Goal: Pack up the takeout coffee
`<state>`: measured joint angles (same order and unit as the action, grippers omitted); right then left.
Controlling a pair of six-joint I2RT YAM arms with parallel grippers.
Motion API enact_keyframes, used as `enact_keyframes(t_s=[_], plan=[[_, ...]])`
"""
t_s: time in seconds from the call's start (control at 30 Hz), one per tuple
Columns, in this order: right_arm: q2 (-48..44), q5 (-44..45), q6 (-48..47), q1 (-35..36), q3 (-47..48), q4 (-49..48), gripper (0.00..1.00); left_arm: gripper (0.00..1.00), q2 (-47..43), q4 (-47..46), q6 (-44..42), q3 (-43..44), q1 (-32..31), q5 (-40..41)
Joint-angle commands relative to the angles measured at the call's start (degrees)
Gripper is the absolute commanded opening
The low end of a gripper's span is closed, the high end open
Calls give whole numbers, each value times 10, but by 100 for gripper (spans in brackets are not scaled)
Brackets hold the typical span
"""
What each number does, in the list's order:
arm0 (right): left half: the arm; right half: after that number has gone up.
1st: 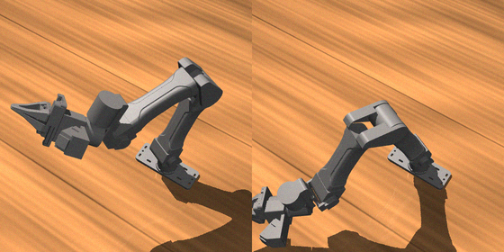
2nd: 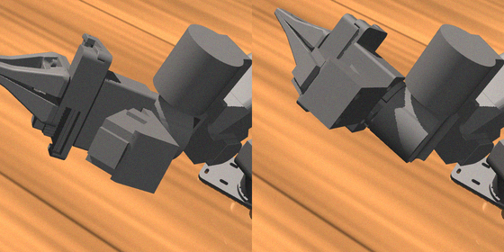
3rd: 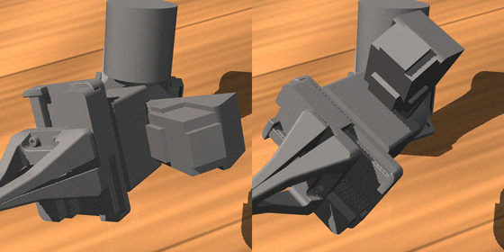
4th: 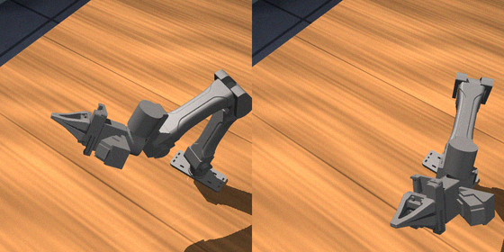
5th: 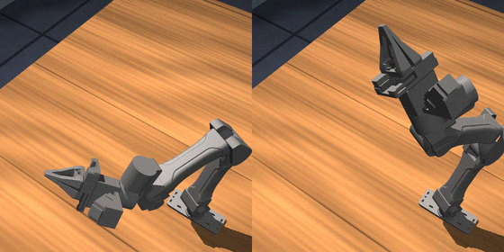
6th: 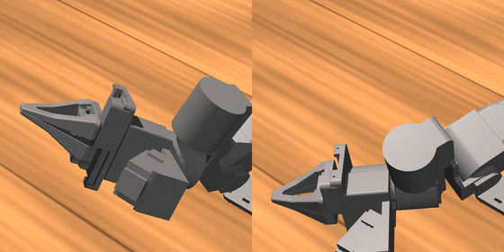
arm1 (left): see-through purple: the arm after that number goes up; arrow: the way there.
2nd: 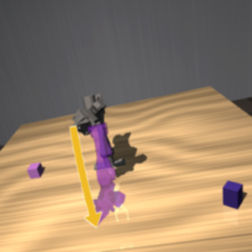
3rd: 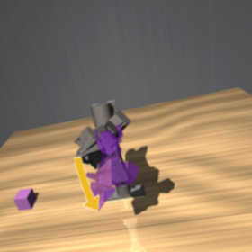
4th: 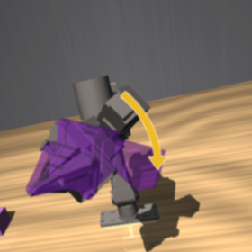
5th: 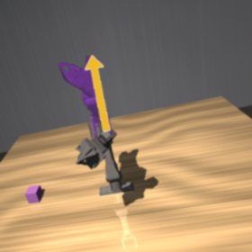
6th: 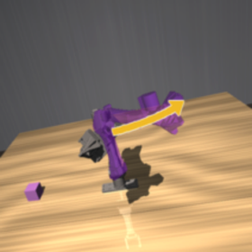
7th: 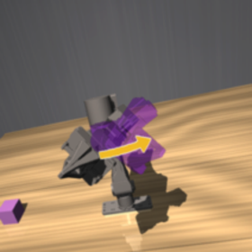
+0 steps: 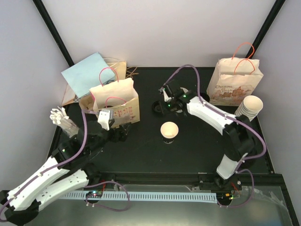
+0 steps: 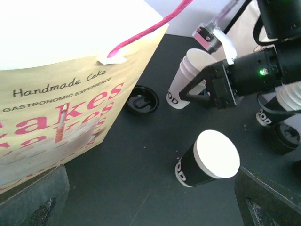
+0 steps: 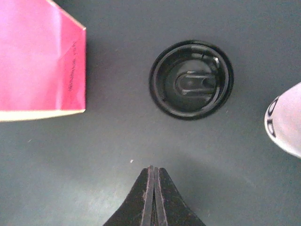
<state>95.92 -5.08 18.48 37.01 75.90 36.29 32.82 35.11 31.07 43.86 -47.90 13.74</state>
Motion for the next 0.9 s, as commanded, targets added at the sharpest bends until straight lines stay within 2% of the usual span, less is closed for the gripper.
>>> enact_keyframes(t_s=[0.0, 0.4, 0.87], plan=[[68, 66, 2, 8, 69, 25, 1, 99, 3, 64, -15, 25, 8, 2], [217, 118, -25, 8, 194, 74, 1, 99, -7, 67, -32, 27, 13, -24], [317, 156, -52, 9, 241, 81, 1, 99, -23, 80, -31, 23, 14, -31]])
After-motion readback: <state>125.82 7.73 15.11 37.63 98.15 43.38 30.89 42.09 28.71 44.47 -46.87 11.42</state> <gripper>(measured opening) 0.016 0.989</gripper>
